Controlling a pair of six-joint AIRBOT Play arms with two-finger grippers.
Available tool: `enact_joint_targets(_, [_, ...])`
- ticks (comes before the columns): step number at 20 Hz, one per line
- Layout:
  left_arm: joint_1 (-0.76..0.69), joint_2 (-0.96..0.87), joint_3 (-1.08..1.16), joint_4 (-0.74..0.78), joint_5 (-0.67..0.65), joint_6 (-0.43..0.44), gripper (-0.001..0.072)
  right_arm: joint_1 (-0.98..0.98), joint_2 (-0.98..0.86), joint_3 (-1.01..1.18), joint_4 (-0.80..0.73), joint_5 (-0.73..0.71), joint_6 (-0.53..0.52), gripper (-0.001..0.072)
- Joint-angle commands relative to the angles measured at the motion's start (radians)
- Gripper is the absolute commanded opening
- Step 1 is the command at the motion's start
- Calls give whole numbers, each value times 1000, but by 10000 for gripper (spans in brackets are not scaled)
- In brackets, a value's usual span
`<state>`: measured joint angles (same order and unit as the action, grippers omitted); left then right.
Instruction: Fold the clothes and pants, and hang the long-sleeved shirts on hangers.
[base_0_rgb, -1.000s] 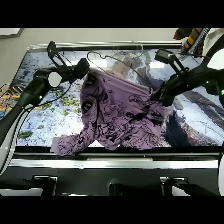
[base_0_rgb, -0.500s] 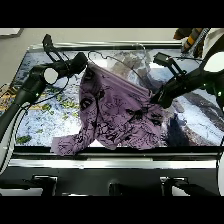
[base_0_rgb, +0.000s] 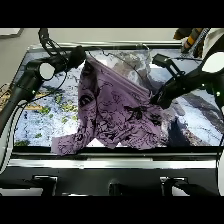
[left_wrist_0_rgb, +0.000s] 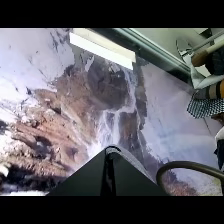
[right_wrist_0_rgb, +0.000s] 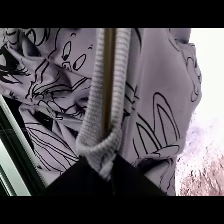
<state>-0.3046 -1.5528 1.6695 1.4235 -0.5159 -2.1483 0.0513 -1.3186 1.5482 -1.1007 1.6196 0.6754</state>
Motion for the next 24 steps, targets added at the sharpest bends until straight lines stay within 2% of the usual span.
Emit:
enact_joint_targets(1, [1,0,11,0,19,6,23,67,-8,-1,-55,-21,15,31])
enact_joint_targets(3, [2,2,11,0,20,14,23,80,-9,-1,-117,-20,62,31])
enact_joint_targets(7, [3,2,31,0,20,67,23,80,-9,-1,-120,-7,121,31])
enact_joint_targets(11, [10,3,72,0,17,111,25,80,-9,-1,-153,-6,127,31])
enact_joint_targets(16, [11,7,86,-2,-136,122,25,80,-9,-1,-194,-24,159,31])
enact_joint_targets(20, [9,13,86,-124,-108,261,25,80,-9,-1,-192,-24,159,31])
enact_joint_targets(24, [7,20,106,-196,-97,332,26,80,-10,-1,-185,-32,159,31])
